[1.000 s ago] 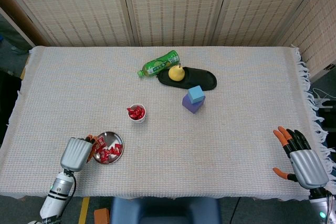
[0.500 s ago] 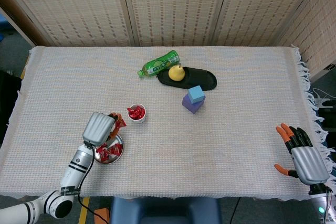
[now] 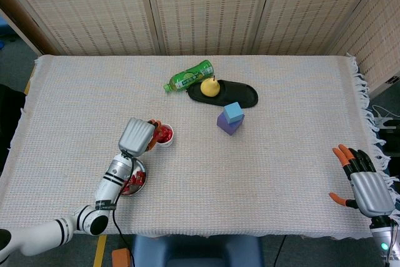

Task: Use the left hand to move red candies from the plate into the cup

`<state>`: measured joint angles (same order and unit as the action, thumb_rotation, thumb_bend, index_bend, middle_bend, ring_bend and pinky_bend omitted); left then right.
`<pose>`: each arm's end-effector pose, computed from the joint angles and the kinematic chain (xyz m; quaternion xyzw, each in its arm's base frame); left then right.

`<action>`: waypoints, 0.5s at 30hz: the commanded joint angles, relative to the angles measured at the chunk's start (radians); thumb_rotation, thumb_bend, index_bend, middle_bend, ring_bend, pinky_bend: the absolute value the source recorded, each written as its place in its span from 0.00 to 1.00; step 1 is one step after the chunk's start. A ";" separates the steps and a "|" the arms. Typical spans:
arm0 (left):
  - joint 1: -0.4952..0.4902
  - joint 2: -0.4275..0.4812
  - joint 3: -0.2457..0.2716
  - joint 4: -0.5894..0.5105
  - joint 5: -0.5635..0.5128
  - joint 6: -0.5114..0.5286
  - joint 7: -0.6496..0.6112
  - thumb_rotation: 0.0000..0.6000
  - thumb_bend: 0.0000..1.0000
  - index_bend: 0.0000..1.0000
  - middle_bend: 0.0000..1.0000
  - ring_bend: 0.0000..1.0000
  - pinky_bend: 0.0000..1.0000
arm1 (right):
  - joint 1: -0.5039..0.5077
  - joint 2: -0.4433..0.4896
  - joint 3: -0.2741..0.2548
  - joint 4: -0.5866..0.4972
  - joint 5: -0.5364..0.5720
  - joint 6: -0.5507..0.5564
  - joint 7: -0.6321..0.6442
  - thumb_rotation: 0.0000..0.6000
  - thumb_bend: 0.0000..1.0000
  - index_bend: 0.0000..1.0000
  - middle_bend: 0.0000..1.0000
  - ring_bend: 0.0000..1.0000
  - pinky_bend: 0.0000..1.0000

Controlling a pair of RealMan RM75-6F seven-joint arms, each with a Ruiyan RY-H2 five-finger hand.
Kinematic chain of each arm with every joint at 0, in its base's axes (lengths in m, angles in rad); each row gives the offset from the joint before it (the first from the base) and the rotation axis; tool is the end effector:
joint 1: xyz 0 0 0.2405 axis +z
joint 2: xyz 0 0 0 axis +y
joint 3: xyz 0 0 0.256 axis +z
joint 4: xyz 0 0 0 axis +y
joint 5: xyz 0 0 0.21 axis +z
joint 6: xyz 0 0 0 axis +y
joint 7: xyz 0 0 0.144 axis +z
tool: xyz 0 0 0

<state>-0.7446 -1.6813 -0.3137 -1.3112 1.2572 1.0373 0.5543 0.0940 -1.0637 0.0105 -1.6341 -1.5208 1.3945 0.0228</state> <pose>-0.1186 0.3726 -0.0132 -0.7350 -0.2359 -0.3950 0.4981 -0.3155 -0.1744 0.1567 0.6264 -0.4144 0.3521 0.5585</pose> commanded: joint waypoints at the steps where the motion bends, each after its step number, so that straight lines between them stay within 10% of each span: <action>1: -0.026 -0.031 0.007 0.040 -0.011 -0.009 0.002 1.00 0.38 0.48 0.55 0.83 1.00 | -0.001 0.000 0.001 0.001 0.002 0.001 0.001 1.00 0.00 0.00 0.00 0.00 0.00; 15: -0.038 -0.036 0.037 0.033 -0.038 0.038 0.049 1.00 0.38 0.17 0.35 0.83 1.00 | -0.008 0.005 -0.005 0.000 -0.013 0.016 0.011 1.00 0.00 0.00 0.00 0.00 0.00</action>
<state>-0.7886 -1.7266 -0.2837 -1.2620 1.2142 1.0610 0.6028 0.0863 -1.0585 0.0059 -1.6342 -1.5333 1.4102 0.0335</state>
